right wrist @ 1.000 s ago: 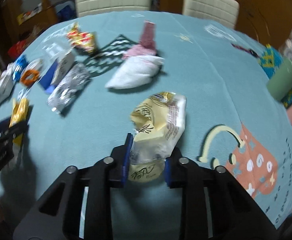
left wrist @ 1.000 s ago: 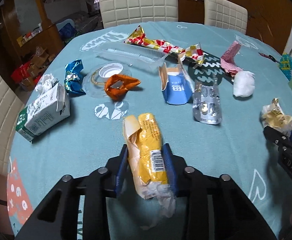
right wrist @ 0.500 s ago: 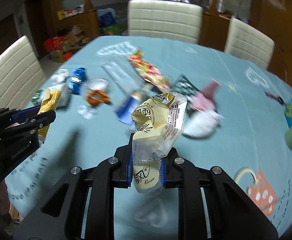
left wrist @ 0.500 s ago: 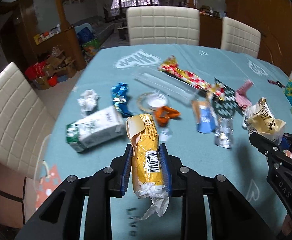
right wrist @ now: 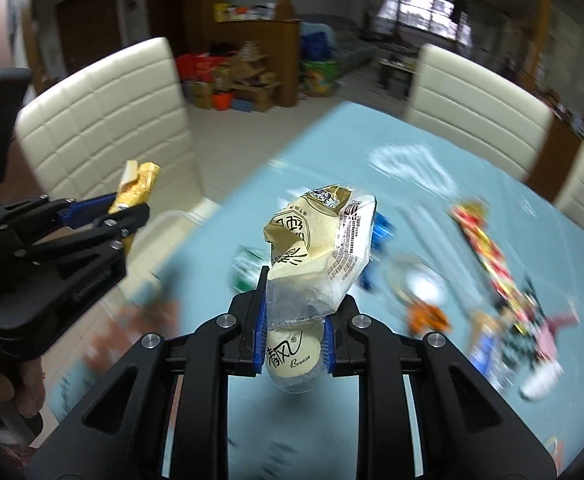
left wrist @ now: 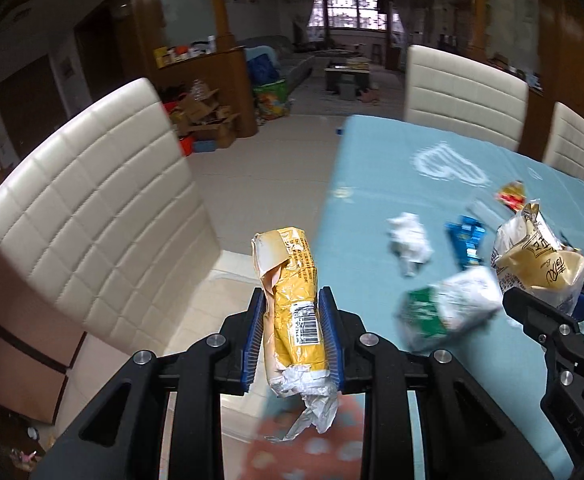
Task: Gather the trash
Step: 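Carry both wrappers to the clear bin and open the left gripper over it, then open the right gripper to drop the cream snack bag into the bin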
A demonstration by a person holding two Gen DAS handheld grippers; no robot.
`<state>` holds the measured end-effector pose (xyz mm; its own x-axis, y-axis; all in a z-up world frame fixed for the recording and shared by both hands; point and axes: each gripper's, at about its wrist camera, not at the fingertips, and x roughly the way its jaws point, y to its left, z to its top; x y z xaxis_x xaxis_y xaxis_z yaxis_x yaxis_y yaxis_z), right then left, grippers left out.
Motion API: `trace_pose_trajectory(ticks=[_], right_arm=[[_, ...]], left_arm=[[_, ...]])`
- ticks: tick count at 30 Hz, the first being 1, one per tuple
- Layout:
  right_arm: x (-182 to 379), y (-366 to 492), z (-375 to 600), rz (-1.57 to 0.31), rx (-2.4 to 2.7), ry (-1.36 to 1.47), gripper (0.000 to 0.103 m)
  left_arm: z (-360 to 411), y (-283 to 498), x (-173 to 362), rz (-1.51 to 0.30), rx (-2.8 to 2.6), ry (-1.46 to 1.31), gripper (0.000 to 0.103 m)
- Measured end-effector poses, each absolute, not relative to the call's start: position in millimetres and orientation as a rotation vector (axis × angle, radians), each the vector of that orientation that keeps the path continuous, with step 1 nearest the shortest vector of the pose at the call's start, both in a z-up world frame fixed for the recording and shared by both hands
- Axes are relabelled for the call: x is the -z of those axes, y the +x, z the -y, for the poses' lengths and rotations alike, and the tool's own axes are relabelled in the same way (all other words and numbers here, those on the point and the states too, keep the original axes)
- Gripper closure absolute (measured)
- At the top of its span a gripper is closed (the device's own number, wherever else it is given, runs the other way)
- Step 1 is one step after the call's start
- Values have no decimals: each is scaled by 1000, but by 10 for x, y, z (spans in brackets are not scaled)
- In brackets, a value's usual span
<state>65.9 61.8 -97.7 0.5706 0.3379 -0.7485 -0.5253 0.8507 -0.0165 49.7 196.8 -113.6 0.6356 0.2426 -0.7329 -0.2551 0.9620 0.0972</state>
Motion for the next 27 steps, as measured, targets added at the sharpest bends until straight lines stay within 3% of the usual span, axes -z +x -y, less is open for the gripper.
trace_pose_trajectory(ticks=[4,7,9,11,22,23,24,25,26,27], right_arm=[[983,704,-1162,-811,-580,-279,78],[961,723,-1448,-789,-604,-311,78],[934,734,-1557,-774,-611,-320,78],[940,762,-1648,-782,-614,-330,78],[1101,957,-2018,-865,-656,-340,77],[1107,961,-2040,-871,-664,-335,69],[1106,968,-2058,-875,-674,-326,47],[1092,965,-2065,-863,-666,-323,31],[1061,952,-2041,-828,-650,-309,21],[1041,944,-2035,-811,-662,-300,21]], left_arm=[[-2379,519,1164,-838,-327,-36,72],[-2617,540,1213,-850,-350,-50,61],[-2778,573,1265,-871,-355,-83,33],[-2872,562,1293,-866,-367,-108,25],[-3237,471,1387,-878,-469,-133,23],[-3255,458,1387,-879,-475,-136,23],[-3278,440,1389,-880,-482,-142,23],[-3299,421,1391,-880,-486,-148,23],[-3322,390,1390,-878,-501,-154,22],[-3330,374,1392,-877,-506,-157,22]])
